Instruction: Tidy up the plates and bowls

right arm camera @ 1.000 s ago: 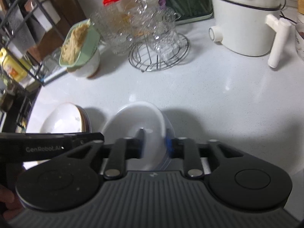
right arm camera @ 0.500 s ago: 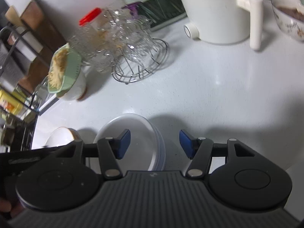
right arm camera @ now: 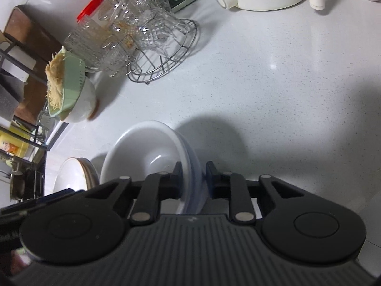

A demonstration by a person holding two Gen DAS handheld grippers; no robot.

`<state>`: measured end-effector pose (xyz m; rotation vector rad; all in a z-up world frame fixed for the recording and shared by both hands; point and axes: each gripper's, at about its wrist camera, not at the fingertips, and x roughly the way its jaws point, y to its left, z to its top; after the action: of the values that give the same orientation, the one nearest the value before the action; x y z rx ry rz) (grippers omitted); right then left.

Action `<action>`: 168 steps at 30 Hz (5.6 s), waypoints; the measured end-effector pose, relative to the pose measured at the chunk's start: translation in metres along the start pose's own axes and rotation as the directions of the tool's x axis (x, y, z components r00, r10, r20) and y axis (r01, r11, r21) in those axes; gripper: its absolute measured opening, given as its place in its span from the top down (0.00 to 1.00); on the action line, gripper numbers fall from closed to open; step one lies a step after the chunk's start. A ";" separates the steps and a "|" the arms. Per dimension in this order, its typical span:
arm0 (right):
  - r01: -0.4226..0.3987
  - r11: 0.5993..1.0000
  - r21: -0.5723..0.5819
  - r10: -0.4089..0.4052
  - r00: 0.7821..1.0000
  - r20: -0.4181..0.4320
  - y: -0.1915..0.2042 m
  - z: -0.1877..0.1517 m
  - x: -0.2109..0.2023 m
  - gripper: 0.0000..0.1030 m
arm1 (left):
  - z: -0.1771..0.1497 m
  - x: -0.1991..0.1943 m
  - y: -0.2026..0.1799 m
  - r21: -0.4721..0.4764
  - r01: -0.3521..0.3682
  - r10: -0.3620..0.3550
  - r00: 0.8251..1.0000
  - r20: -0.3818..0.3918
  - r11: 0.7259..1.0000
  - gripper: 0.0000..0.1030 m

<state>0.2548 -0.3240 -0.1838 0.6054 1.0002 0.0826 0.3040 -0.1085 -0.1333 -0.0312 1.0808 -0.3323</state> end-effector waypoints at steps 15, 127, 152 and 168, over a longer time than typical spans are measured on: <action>0.093 0.996 0.001 -0.093 0.996 0.015 -0.025 0.003 -0.025 0.85 | -0.001 0.045 -0.033 -0.077 0.116 -0.121 0.990 -0.077 0.990 0.44; -0.064 0.956 -0.285 0.053 0.998 -0.045 0.204 -0.023 -0.029 0.61 | -0.008 -0.123 0.172 -0.313 0.023 0.021 0.991 0.136 0.949 0.48; -0.012 0.915 -0.403 0.170 0.918 0.359 0.217 -0.090 -0.195 0.15 | -0.079 -0.296 0.100 -0.095 -0.177 0.201 0.894 0.401 0.980 0.03; -0.016 0.897 -0.443 0.194 0.913 0.360 0.167 -0.147 -0.241 0.15 | -0.172 -0.323 0.046 -0.182 -0.246 0.298 0.877 0.376 0.952 0.02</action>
<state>0.0372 -0.2009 0.0282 0.2485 0.5238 0.2636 0.0284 0.0495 0.0539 -0.0584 0.6836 0.0050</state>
